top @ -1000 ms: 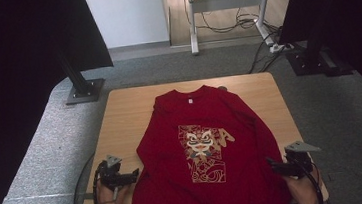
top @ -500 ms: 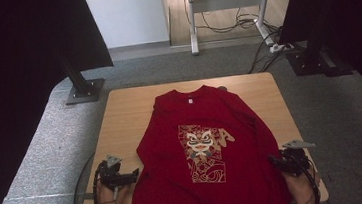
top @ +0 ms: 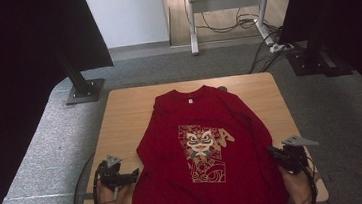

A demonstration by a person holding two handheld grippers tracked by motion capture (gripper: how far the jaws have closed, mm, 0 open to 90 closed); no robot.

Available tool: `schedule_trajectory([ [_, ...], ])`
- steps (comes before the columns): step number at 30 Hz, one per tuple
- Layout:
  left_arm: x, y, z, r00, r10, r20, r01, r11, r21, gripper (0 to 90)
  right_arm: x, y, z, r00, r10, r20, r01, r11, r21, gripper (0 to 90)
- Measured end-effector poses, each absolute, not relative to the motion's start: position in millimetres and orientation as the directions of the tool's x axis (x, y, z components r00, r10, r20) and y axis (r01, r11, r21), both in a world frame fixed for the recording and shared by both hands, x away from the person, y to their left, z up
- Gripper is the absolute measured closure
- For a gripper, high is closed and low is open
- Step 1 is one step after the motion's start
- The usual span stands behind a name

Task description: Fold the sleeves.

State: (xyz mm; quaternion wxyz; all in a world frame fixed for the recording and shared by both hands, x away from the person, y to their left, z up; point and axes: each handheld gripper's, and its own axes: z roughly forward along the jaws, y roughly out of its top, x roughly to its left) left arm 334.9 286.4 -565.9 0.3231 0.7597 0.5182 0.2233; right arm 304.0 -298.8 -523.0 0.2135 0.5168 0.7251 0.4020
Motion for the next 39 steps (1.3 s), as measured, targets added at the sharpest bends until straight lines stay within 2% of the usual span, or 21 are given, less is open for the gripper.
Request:
schedule_trajectory([
  [13,335,286,-566,0.363,0.932,0.005,0.643,-0.254,0.722,0.8,309,-236,-504,-0.531,0.839,0.12,0.515,0.206,0.832,87.5],
  [18,335,286,-566,0.363,0.932,0.004,0.643,-0.254,0.722,0.8,315,-200,-508,-0.595,0.795,0.113,0.502,0.258,0.826,87.5],
  [26,335,286,-566,0.363,0.932,0.004,0.643,-0.254,0.722,0.8,324,-164,-526,-0.646,0.757,0.102,0.512,0.33,0.793,87.2],
  [27,335,286,-566,0.363,0.932,0.004,0.643,-0.254,0.722,0.8,326,-161,-531,-0.656,0.746,0.112,0.52,0.34,0.784,85.3],
  [28,335,286,-566,0.363,0.932,0.004,0.643,-0.254,0.722,0.8,328,-161,-534,-0.658,0.741,0.138,0.527,0.321,0.787,76.6],
  [29,335,286,-566,0.363,0.932,0.004,0.643,-0.254,0.722,0.7,328,-161,-534,-0.658,0.741,0.138,0.527,0.321,0.787,76.6],
  [30,335,286,-566,0.363,0.932,0.004,0.643,-0.254,0.722,0.7,327,-165,-530,-0.65,0.747,0.135,0.512,0.299,0.805,71.1],
  [31,335,286,-566,0.363,0.932,0.004,0.643,-0.254,0.722,0.7,327,-165,-530,-0.65,0.747,0.135,0.512,0.299,0.805,71.1],
  [32,335,286,-566,0.363,0.932,0.004,0.643,-0.254,0.722,0.7,325,-171,-522,-0.643,0.757,0.116,0.492,0.292,0.82,66.1],
  [39,335,286,-566,0.363,0.932,0.004,0.643,-0.254,0.722,0.8,322,-198,-509,-0.596,0.795,0.116,0.5,0.254,0.828,59.6],
])
